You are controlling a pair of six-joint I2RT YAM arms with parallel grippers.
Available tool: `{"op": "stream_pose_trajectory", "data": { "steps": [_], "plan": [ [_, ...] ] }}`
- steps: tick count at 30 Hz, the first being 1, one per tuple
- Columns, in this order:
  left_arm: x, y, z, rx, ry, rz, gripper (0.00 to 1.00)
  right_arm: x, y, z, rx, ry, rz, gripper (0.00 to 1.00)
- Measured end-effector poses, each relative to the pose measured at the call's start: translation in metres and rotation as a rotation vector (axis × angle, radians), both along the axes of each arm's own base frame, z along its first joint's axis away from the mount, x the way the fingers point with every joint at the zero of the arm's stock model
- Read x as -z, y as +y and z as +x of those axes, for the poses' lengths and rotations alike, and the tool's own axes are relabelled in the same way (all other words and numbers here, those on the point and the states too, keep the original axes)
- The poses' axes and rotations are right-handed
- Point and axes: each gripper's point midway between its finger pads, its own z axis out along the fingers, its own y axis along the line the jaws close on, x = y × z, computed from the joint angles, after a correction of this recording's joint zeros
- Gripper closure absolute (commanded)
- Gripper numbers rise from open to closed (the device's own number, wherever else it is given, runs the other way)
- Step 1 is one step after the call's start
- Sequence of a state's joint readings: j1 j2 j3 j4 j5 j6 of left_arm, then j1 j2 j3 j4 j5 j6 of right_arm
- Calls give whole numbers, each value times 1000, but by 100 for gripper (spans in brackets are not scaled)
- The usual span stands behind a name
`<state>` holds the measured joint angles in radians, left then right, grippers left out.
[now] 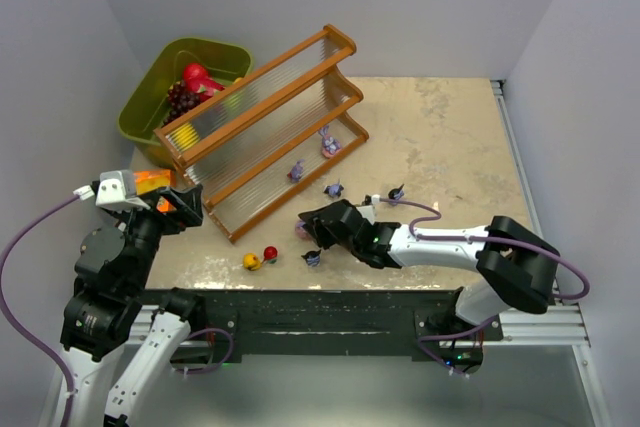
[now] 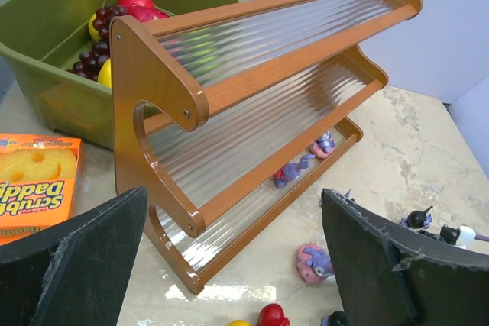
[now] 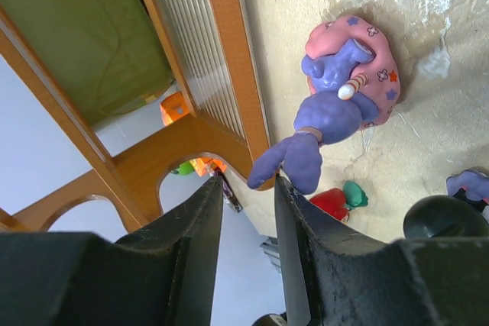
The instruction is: Place and organize the plastic toys onto the shelf
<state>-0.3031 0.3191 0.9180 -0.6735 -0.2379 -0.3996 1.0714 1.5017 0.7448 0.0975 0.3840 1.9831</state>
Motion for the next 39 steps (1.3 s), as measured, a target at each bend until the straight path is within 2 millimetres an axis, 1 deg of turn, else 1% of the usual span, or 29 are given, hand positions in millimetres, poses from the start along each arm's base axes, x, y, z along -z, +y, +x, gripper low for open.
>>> {"op": "stream_pose_trajectory", "data": {
  "steps": [8,11,12,14,18,20,22,27,30,36,39],
  "plan": [
    [0,0,0,-3,1,1,0,2,-2,3,14,-8,-8,62],
    [0,1,0,-3,1,1,0,3,-1,3,14,-2,-18,65],
    [0,1,0,-3,1,1,0,4,-1,3,14,1,-23,68],
    [0,1,0,-3,1,1,0,4,-1,3,15,6,-32,71],
    [0,1,0,-4,1,2,0,7,-4,2,17,24,-61,85],
    [0,1,0,-4,1,3,0,7,-5,1,18,29,-69,90],
    [0,1,0,-5,1,3,0,8,-6,1,18,34,-78,100],
    [0,1,0,-6,1,3,0,9,-8,1,24,36,-95,100],
    [0,1,0,-6,1,3,0,5,-8,4,22,14,-112,100],
    [0,2,0,-13,1,4,0,-9,-4,7,-23,-40,-150,100],
    [0,3,0,-17,1,5,0,-22,0,8,-50,-70,-161,100]
  ]
}}
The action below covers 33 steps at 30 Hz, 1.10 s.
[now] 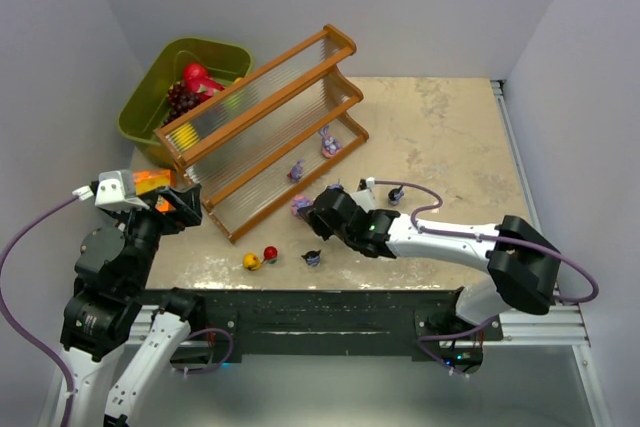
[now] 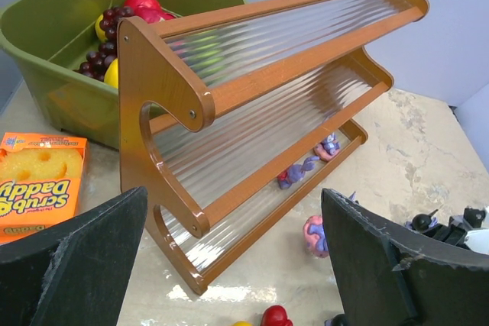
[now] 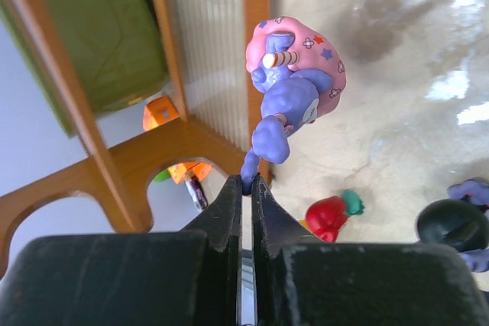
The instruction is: Place and organize the plastic toys onto the shelf
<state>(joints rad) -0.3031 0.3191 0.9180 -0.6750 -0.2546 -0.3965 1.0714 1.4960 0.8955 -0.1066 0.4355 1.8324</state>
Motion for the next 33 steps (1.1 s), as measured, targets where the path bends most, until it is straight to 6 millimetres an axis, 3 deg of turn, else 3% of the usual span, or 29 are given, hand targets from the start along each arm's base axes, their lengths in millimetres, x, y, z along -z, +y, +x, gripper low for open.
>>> {"op": "stream_pose_trajectory", "data": {
  "steps": [9,16,22,33],
  "plan": [
    [0,1,0,-7,0,0,0,-34,22,2,-137,-114,-14,100],
    [2,2,3,-16,16,3,0,-42,79,10,-320,-191,-17,100],
    [5,1,6,-16,35,9,0,-19,104,11,-398,-170,-47,100],
    [3,2,6,-20,32,8,0,6,120,17,-398,-125,-63,100]
  ]
}}
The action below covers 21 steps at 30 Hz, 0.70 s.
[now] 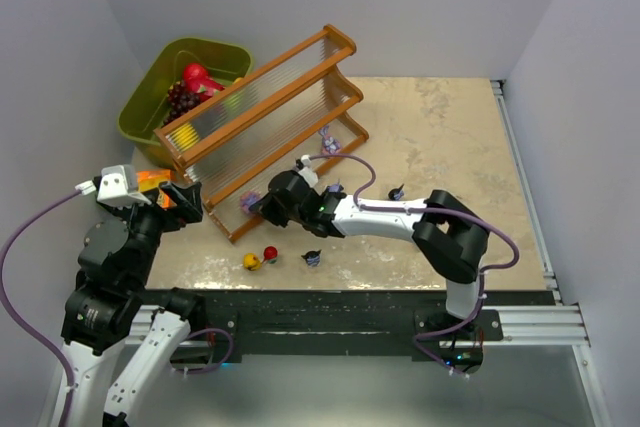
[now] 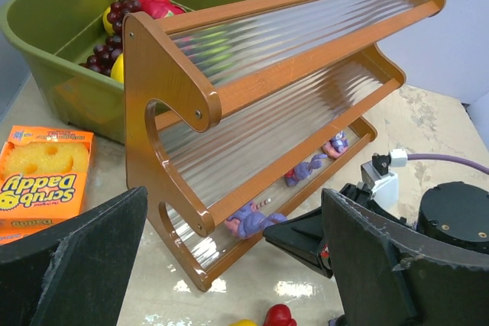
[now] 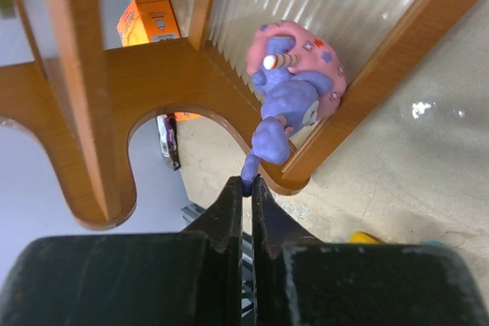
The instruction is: Place and organize the plastic toys onto the shelf
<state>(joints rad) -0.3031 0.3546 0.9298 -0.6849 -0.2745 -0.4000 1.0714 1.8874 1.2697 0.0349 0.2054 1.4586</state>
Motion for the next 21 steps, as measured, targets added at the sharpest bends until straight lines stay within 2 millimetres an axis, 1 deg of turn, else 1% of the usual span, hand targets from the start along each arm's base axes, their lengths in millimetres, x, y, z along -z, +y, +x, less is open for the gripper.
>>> {"op": "stream_pose_trajectory", "data": {
  "steps": [2,7,9,13,17,21],
  "plan": [
    [0,0,0,-1,1,1,0,5,1,0,11,17,3,100],
    [1,1,-1,-3,4,2,0,5,4,2,29,33,22,100],
    [2,1,-1,-4,8,4,0,9,5,3,34,41,19,100],
    [2,2,-1,-9,10,5,0,23,5,2,45,67,3,100],
    [1,3,-2,-11,9,5,0,19,10,5,50,71,17,100],
    [0,3,-3,-14,9,5,0,20,13,7,54,79,14,100]
  ]
}}
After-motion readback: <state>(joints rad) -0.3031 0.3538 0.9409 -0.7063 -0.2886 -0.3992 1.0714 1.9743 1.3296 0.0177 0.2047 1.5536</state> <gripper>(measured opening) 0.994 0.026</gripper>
